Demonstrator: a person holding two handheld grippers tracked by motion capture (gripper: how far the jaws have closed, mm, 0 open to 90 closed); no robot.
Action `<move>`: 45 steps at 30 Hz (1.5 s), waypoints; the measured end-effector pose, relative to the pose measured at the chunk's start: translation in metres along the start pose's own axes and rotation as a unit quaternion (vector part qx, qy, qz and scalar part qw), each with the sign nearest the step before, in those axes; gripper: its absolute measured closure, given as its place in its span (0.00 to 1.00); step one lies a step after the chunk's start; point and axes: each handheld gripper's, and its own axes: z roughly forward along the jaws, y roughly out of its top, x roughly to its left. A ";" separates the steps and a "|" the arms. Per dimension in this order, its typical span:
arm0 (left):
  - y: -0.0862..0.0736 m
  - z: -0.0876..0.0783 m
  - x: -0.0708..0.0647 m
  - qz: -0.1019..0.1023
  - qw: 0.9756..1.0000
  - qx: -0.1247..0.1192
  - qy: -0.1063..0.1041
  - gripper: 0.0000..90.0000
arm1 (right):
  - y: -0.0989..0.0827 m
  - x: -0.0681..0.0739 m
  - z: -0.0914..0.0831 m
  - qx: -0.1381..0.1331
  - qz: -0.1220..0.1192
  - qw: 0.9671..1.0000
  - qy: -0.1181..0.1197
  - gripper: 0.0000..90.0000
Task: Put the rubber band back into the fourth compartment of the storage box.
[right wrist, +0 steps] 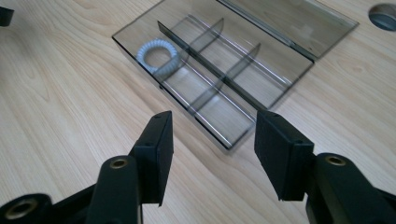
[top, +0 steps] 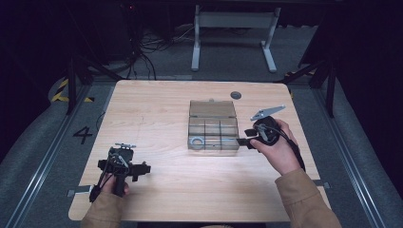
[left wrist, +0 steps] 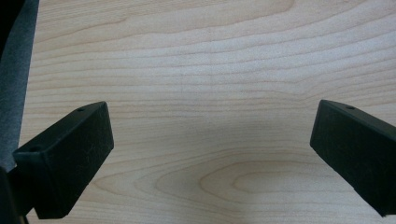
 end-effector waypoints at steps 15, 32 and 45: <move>0.000 0.001 -0.002 -0.001 1.000 -0.001 0.003 0.00 | -0.074 -0.023 -0.019 -0.029 0.046 0.997 -0.062 0.29; 0.000 0.001 -0.001 -0.001 1.000 0.001 0.002 0.00 | -0.120 -0.047 0.002 -0.014 0.068 0.994 -0.083 0.21; 0.001 0.001 -0.002 0.001 1.000 0.003 0.000 0.00 | -0.129 -0.045 0.020 -0.026 0.051 0.994 -0.093 0.21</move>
